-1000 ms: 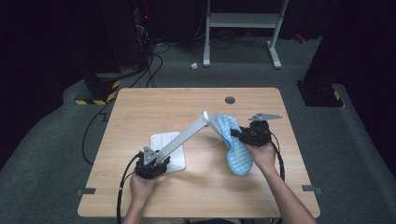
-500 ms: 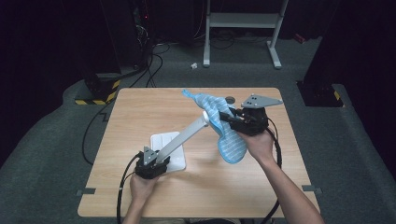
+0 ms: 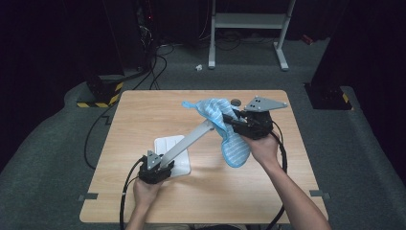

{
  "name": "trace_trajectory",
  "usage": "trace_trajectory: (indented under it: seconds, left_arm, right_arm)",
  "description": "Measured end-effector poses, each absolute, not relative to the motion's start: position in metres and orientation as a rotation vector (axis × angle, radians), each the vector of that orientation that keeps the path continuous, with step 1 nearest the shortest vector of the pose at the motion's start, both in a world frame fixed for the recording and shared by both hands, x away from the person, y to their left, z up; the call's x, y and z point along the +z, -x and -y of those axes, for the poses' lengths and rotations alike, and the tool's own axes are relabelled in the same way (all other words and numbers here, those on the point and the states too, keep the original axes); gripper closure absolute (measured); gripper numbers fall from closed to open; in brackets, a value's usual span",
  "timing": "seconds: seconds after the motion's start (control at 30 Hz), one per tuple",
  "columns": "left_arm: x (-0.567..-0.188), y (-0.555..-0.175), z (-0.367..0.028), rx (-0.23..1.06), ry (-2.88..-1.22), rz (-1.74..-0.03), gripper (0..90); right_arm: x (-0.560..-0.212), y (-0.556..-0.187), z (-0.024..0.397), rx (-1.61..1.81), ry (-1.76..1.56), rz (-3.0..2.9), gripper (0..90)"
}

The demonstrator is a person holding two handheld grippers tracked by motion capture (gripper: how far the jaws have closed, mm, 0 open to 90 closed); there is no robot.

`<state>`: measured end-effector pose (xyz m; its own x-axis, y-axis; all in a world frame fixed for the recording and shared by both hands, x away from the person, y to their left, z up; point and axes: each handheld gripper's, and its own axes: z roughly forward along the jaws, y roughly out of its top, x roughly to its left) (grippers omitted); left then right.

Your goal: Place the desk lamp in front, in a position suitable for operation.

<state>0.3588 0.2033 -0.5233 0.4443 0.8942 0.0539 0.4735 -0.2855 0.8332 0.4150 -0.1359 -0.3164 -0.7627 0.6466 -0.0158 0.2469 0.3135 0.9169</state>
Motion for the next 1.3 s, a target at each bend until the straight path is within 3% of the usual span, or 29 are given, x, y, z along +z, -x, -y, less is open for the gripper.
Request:
trace_trajectory:
  seconds: [0.77,1.3]
  left_arm:
    - [-0.524,-0.359,-0.203,0.685,-1.912,-1.154,44.8]
    - [-0.523,-0.359,-0.203,0.685,-1.914,-1.155,44.8]
  right_arm:
    - [-0.376,-0.432,0.148,1.333,-0.977,-2.208,67.0]
    - [-0.435,-0.453,0.164,1.161,-1.160,-2.265,66.6]
